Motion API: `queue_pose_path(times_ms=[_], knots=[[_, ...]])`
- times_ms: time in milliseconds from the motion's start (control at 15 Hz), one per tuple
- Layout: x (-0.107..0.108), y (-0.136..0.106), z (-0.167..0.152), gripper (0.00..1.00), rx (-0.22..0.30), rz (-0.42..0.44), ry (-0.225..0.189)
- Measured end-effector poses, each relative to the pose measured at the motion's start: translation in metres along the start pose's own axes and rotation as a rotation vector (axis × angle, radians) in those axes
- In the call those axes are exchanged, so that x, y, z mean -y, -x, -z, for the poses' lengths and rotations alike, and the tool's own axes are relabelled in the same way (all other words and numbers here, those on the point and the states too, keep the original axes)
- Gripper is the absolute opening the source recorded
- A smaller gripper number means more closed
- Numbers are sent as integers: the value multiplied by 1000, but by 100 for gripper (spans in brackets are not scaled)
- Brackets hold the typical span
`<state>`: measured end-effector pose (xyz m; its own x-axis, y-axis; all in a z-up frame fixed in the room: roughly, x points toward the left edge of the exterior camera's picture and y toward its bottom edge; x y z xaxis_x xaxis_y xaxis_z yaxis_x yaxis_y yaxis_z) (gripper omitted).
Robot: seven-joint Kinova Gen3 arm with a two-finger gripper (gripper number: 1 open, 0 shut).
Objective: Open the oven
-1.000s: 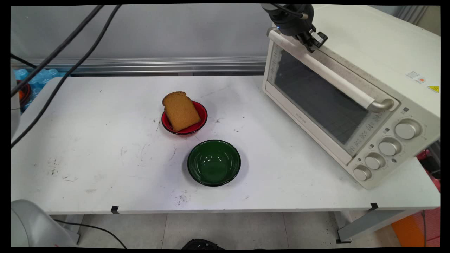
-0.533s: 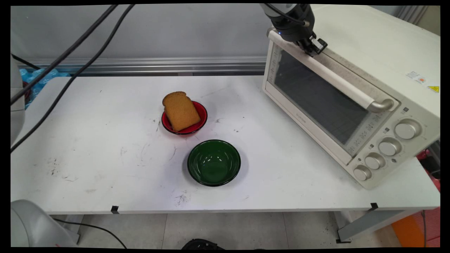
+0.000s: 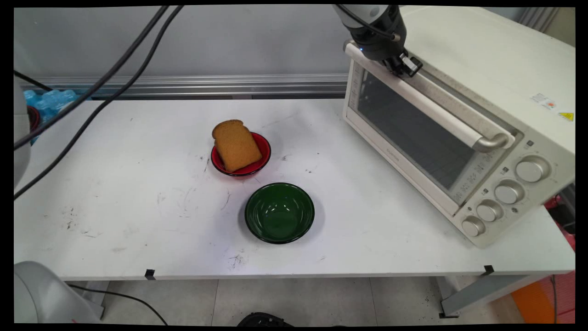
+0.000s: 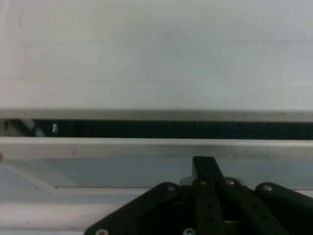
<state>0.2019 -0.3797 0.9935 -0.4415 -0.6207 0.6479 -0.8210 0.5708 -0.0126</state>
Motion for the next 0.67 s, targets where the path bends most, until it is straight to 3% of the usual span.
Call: queue_pose_path(times_ms=[667], knots=[[6,31,14,0,57,5,-5]])
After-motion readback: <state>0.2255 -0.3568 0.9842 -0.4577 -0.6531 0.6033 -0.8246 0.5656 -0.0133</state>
